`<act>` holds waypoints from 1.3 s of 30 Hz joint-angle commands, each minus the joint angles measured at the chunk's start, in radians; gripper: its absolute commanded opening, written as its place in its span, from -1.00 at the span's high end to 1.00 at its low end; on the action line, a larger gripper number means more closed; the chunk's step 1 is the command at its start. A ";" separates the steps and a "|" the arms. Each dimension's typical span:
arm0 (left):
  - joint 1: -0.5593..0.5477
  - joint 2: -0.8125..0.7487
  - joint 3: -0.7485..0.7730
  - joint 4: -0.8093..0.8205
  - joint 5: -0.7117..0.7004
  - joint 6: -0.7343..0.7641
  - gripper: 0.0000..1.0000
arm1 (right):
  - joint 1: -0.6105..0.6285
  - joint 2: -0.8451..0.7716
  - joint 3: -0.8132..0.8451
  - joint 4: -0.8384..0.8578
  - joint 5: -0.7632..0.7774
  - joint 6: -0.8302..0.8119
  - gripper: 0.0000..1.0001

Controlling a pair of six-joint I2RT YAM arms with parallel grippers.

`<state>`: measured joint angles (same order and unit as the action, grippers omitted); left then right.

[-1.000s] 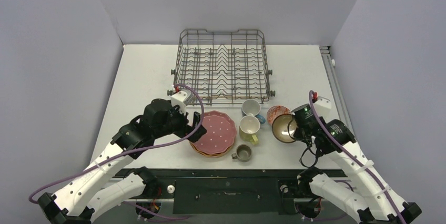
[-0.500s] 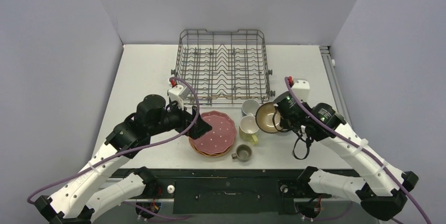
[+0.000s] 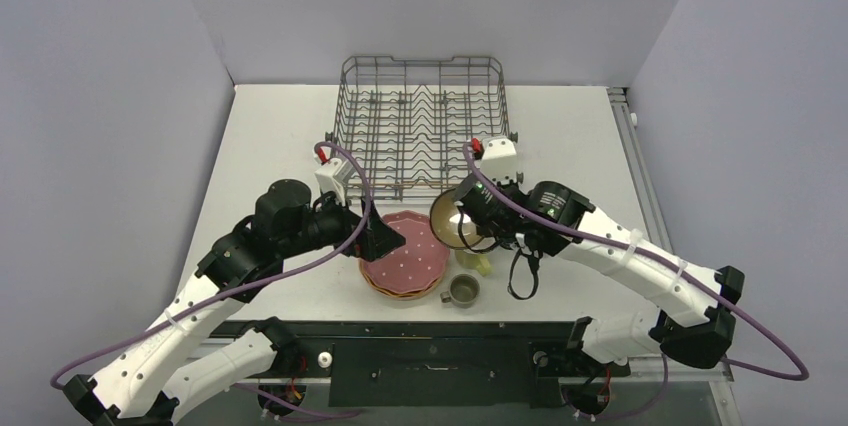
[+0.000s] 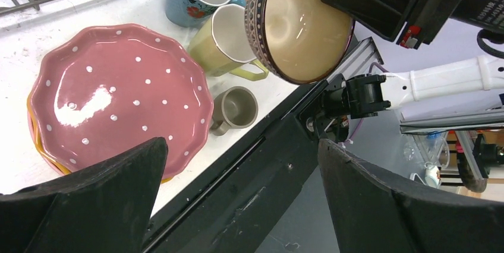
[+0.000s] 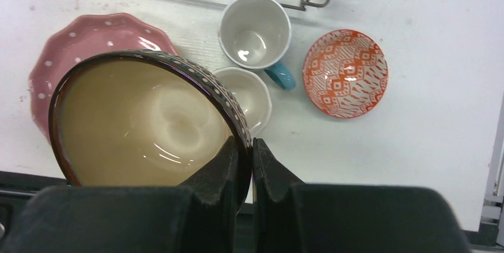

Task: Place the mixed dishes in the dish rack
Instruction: Pick up the bowl from the center of the board.

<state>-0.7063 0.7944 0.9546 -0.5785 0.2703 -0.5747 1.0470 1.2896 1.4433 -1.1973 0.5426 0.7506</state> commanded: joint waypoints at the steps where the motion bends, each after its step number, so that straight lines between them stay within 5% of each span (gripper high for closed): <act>1: 0.000 -0.004 0.034 0.060 -0.003 -0.032 -0.93 | 0.037 0.013 0.091 0.102 0.057 -0.007 1.00; 15: 0.000 0.064 0.046 0.060 -0.139 -0.102 -0.99 | 0.108 0.123 0.174 0.193 0.086 -0.042 1.00; 39: 0.001 0.169 0.045 0.124 -0.209 -0.158 0.21 | 0.145 0.181 0.220 0.210 0.135 -0.052 1.00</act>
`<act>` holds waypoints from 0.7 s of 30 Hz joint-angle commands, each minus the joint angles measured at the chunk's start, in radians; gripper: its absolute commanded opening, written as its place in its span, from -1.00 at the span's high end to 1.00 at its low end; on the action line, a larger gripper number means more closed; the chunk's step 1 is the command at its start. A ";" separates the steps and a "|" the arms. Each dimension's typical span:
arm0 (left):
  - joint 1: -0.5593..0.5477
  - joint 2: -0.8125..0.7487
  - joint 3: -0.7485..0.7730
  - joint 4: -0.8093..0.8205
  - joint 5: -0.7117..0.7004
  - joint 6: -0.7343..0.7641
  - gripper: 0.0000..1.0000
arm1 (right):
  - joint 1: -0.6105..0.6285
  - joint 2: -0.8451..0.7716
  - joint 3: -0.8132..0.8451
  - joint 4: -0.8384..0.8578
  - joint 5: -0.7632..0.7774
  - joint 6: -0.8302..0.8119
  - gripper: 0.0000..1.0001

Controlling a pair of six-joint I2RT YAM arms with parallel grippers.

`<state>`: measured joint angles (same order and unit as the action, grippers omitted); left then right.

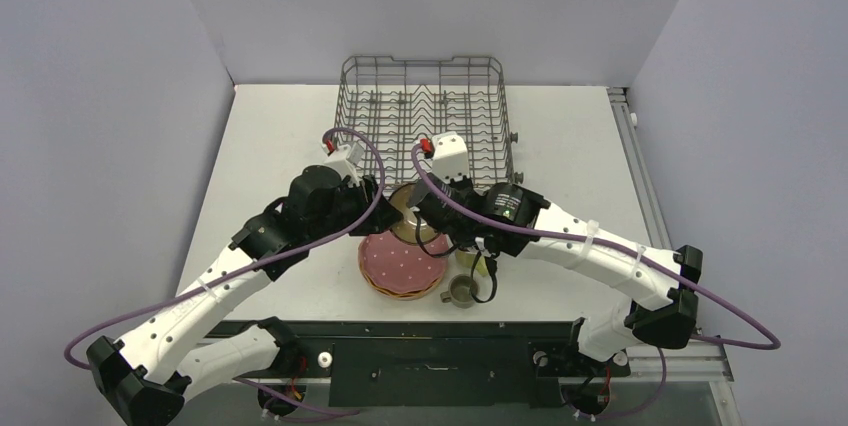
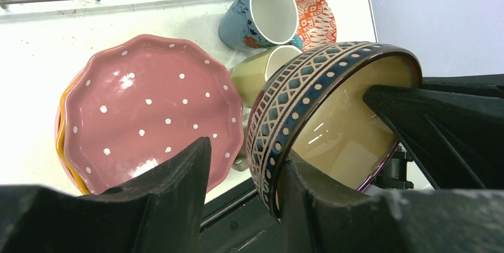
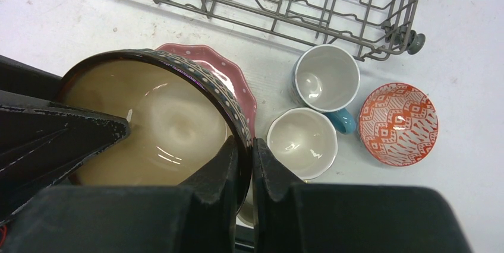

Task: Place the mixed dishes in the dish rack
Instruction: Pick up the bowl from the center of the board.

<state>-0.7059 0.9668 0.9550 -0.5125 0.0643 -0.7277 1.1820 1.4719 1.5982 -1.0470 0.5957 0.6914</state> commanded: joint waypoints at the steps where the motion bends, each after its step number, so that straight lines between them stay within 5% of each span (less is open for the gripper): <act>1: 0.000 -0.004 0.044 0.058 -0.002 -0.005 0.25 | 0.010 0.002 0.068 0.059 0.083 0.008 1.00; 7: 0.000 -0.007 0.036 0.058 0.007 -0.003 0.52 | 0.014 0.026 0.094 0.052 0.091 0.007 1.00; 12: 0.000 -0.003 0.034 0.059 0.018 0.006 1.00 | 0.020 0.044 0.110 0.042 0.104 0.006 1.00; 16: 0.000 -0.009 0.029 0.063 0.016 0.011 1.00 | 0.020 0.047 0.115 0.041 0.096 0.007 1.00; 21: 0.008 -0.018 0.022 0.068 0.026 0.010 1.00 | 0.021 0.036 0.100 0.041 0.082 0.005 0.60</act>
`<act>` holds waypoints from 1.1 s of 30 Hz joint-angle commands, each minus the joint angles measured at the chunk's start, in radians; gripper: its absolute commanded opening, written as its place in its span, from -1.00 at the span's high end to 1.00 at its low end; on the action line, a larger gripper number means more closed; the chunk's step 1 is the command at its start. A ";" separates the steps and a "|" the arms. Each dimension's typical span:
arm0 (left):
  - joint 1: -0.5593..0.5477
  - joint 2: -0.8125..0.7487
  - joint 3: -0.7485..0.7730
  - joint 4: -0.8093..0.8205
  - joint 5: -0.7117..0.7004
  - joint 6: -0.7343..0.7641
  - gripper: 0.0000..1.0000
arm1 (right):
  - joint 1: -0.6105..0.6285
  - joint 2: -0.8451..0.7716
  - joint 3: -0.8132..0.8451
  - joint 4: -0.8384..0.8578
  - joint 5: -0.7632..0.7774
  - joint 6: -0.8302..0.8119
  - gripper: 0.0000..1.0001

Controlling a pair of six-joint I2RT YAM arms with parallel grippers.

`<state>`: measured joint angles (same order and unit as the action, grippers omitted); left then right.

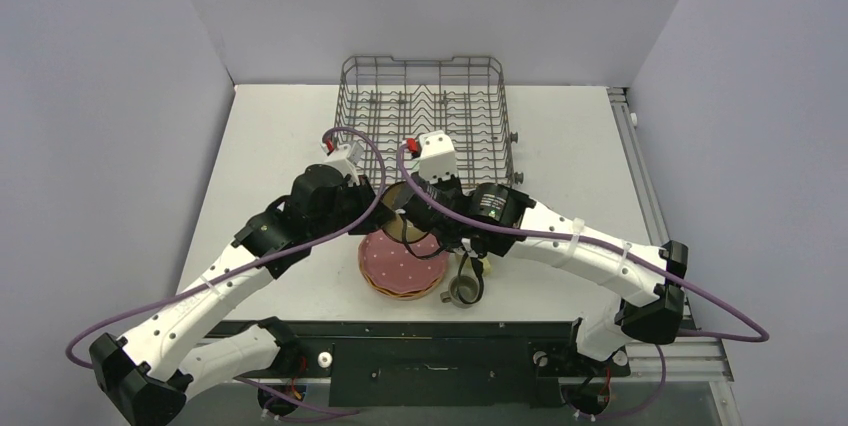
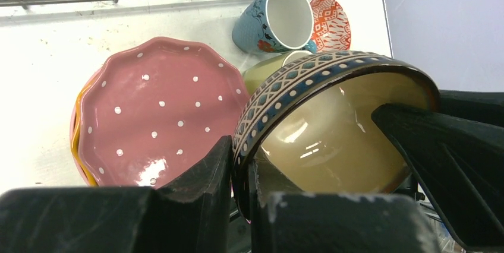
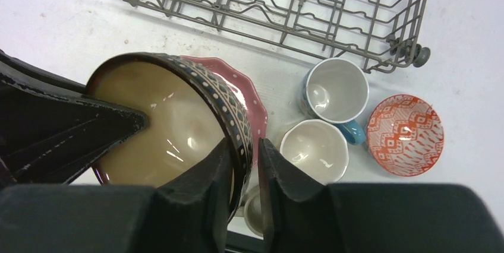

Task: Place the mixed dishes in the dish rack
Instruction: Pick up the bowl from the center of the board.

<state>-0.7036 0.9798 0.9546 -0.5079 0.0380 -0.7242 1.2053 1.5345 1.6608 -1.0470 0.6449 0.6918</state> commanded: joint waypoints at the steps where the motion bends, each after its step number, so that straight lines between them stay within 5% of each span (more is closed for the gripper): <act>1: 0.012 -0.032 0.019 0.064 0.061 0.006 1.00 | -0.003 -0.029 0.033 0.042 0.028 0.004 0.54; 5: 0.046 -0.038 0.006 0.070 0.099 0.006 1.00 | -0.009 -0.061 -0.017 0.055 -0.001 -0.007 0.24; 14: 0.196 -0.064 -0.057 0.129 0.281 0.007 1.00 | -0.132 -0.221 -0.183 0.232 -0.291 -0.040 0.03; 26: 0.265 -0.104 -0.108 0.157 0.400 0.017 1.00 | -0.227 -0.374 -0.378 0.452 -0.566 -0.026 -0.59; 33: 0.273 -0.141 -0.128 0.202 0.475 -0.005 1.00 | -0.251 -0.424 -0.463 0.600 -0.723 0.043 -0.65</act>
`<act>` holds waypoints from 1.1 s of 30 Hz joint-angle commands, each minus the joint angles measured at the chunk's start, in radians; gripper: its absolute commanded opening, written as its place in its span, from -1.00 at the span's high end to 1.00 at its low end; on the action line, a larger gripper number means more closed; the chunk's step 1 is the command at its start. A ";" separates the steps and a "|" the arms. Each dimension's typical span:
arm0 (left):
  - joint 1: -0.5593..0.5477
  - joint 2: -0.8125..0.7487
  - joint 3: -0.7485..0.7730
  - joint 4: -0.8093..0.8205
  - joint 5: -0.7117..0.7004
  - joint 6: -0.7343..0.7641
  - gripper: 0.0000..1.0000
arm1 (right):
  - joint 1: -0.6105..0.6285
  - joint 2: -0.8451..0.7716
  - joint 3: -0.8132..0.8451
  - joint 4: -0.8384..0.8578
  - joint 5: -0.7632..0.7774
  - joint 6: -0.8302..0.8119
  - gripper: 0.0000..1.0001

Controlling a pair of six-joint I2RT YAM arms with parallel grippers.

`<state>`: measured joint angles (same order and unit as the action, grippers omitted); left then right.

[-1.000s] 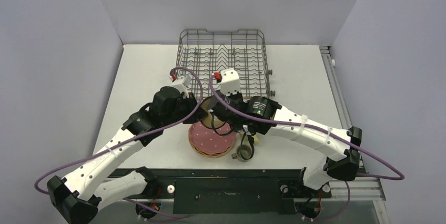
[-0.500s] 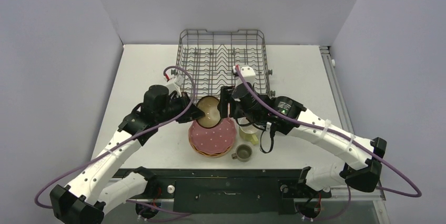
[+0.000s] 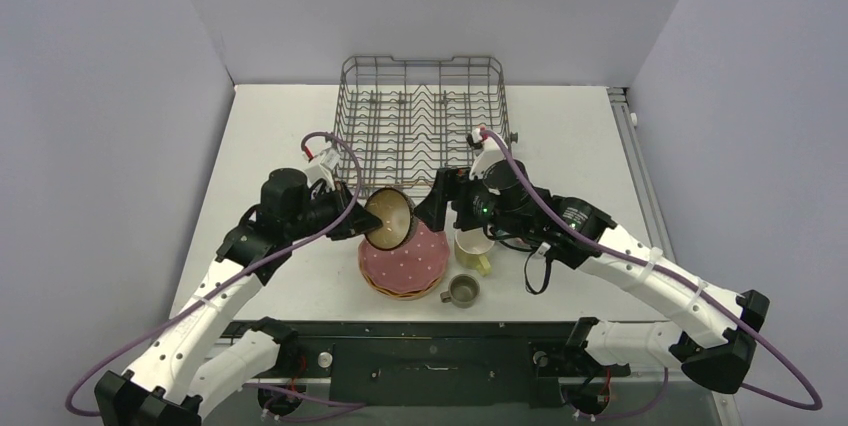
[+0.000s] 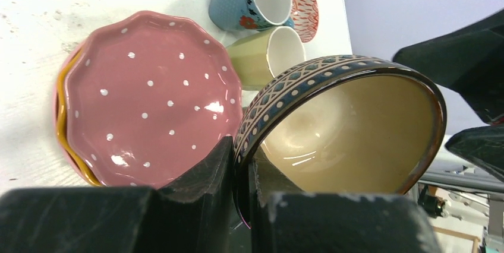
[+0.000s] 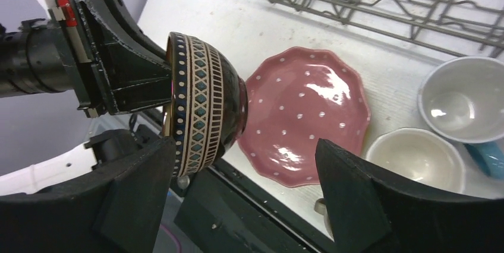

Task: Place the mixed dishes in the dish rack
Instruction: Pick up the bowl from the center of the board.

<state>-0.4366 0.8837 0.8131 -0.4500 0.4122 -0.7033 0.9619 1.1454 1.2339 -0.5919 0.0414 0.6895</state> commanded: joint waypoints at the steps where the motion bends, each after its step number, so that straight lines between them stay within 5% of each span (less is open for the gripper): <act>1: 0.006 -0.048 0.008 0.152 0.106 -0.029 1.00 | -0.007 -0.042 -0.056 0.186 -0.134 0.067 -0.65; 21: 0.007 -0.106 -0.003 0.207 0.154 -0.052 1.00 | -0.006 -0.063 -0.185 0.415 -0.253 0.244 -0.73; 33: 0.007 -0.124 0.001 0.233 0.174 -0.057 1.00 | -0.007 -0.078 -0.242 0.491 -0.295 0.320 -0.58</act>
<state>-0.4366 0.7895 0.7795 -0.3443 0.5430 -0.7361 0.9569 1.1027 1.0084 -0.1883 -0.2283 0.9745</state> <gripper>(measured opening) 0.078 0.814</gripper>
